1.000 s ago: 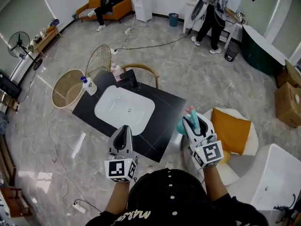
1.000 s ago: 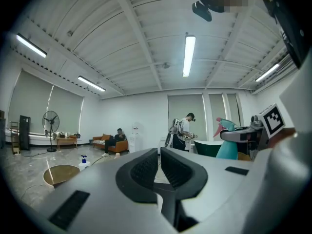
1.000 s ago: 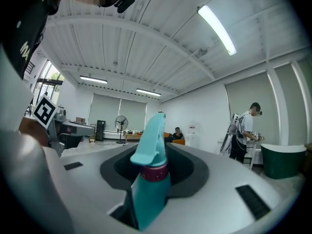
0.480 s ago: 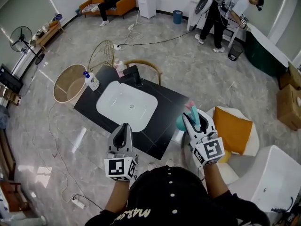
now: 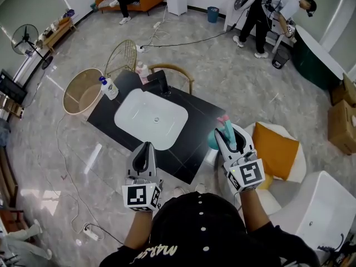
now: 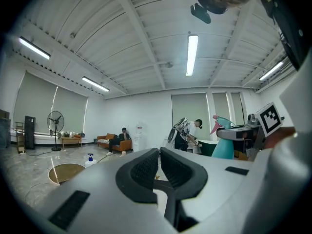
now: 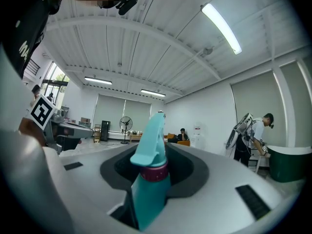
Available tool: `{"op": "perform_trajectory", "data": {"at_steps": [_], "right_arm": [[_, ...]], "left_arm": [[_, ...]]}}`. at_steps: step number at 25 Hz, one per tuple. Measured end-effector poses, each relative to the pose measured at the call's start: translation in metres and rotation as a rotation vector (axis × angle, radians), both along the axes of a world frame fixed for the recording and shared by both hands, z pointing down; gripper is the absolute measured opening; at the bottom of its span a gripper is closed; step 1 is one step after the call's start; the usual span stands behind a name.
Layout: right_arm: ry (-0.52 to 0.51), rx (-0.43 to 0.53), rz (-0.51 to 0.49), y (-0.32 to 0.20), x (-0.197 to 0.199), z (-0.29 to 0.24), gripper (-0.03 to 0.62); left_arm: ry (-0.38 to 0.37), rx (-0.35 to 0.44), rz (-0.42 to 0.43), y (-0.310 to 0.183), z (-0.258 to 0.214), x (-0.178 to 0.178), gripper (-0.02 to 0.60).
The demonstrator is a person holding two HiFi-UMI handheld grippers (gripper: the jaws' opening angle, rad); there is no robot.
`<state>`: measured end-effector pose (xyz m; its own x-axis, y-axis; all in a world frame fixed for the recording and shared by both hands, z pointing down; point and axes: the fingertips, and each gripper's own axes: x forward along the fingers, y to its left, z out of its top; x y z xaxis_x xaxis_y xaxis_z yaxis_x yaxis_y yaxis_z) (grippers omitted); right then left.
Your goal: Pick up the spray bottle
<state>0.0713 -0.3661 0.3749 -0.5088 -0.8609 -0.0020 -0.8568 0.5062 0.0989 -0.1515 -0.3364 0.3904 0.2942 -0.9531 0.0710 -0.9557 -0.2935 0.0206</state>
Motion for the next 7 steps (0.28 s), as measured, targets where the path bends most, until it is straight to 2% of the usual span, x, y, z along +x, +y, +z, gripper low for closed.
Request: {"op": "perform_trajectory", "data": {"at_steps": [7], "right_arm": [[-0.001, 0.002, -0.013, -0.0025, -0.0061, -0.0011, 0.126]], "left_arm": [[-0.001, 0.001, -0.006, -0.0004, -0.0009, -0.0027, 0.028]]}}
